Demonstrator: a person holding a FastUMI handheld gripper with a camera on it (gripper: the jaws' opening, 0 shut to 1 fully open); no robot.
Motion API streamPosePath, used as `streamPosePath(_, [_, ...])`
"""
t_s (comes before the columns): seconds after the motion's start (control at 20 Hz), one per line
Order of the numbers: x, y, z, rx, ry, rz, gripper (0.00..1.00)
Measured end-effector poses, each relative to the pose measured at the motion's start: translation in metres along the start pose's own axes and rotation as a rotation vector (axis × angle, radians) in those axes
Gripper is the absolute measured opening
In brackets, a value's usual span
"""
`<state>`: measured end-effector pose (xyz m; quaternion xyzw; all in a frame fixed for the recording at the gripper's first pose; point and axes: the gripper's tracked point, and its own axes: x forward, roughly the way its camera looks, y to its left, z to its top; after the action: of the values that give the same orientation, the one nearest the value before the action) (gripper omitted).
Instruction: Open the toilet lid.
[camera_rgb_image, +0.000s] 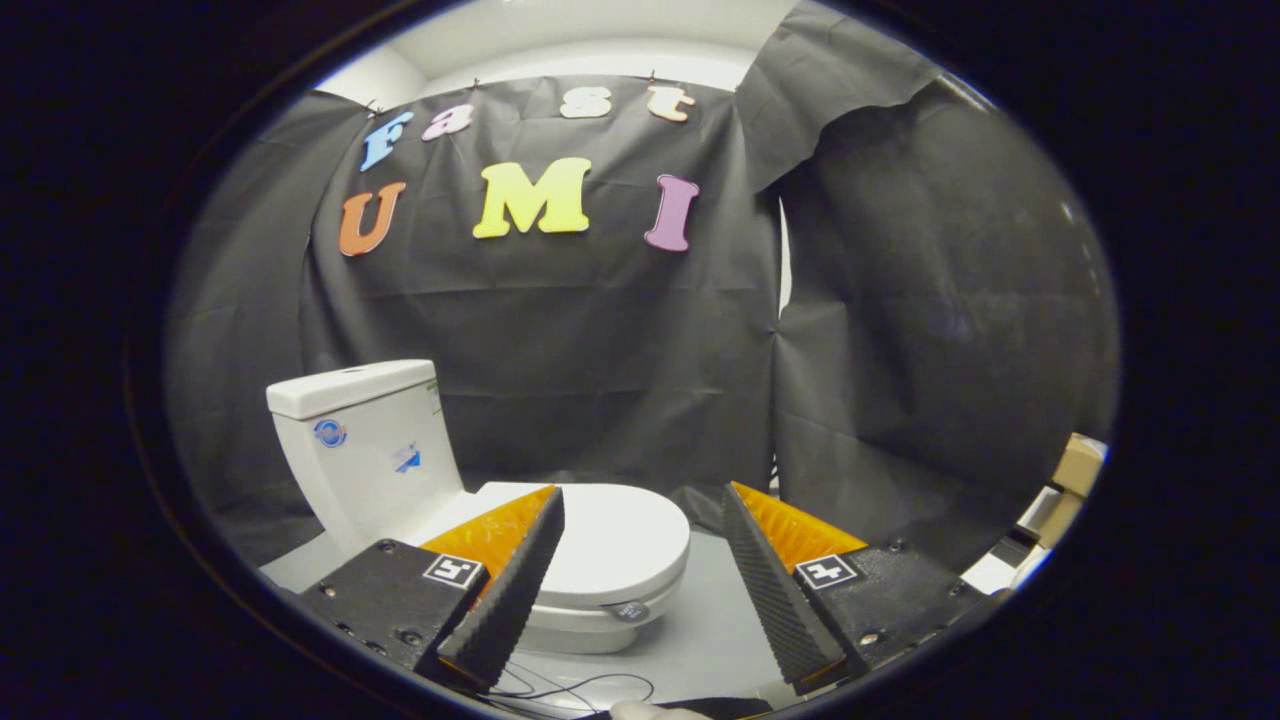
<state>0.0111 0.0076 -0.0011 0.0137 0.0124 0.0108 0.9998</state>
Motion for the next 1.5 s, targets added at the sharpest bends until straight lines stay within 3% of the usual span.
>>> streamPosePath(0.4, [0.047, -0.003, 0.012, 0.059, -0.01, 0.004, 0.99])
streamPosePath(0.7, [0.088, -0.026, 0.003, 0.23, 0.009, 0.005, 0.99])
streamPosePath(1.1, [0.121, -0.054, -0.049, 0.49, 0.103, -0.008, 1.0])
streamPosePath(1.5, [0.139, -0.049, -0.138, 0.74, 0.33, 0.02, 1.0])
